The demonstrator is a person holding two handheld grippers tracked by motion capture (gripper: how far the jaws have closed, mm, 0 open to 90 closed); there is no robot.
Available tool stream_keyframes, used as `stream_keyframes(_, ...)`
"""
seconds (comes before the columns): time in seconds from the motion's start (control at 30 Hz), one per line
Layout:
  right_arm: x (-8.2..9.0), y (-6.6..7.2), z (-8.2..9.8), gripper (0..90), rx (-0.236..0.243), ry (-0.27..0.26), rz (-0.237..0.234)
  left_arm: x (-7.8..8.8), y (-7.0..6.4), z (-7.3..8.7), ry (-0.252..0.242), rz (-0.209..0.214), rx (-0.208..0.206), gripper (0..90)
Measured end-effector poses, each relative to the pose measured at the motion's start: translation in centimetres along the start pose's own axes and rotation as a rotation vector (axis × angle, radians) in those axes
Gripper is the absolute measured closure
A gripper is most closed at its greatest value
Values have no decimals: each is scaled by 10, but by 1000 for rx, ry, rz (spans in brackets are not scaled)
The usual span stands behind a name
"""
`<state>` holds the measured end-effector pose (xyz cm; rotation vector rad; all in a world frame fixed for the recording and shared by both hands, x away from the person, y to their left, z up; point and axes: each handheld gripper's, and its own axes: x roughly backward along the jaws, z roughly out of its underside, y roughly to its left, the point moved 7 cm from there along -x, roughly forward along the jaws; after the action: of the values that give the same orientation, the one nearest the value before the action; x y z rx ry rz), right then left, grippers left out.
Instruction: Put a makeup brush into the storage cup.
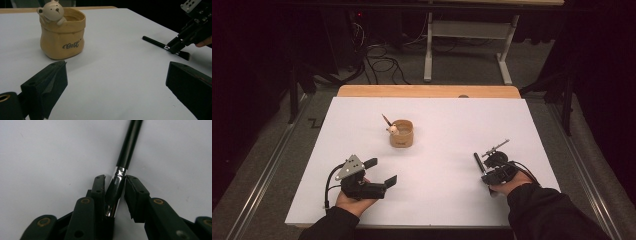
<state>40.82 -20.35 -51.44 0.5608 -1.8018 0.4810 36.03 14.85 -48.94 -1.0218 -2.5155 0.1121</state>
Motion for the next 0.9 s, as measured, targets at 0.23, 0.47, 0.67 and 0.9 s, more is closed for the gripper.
stream_keyframes(0.23, -1, 0, -1, 769, 13, 22, 10, 1, -1, 0, -3, -7, -15, 44)
stream_keyframes(0.47, -1, -2, -1, 784, 4, 21, -7, 1, -1, -1, -7, -7, -14, 44)
stream_keyframes(0.67, -1, -2, -1, 786, 42, 9, -14, 1, -3, -2, -10, -22, -47, 45)
stream_keyframes(0.9, 3, -2, -2, 787, 62, -3, -25, 2, -5, -3, -18, -30, -73, 47)
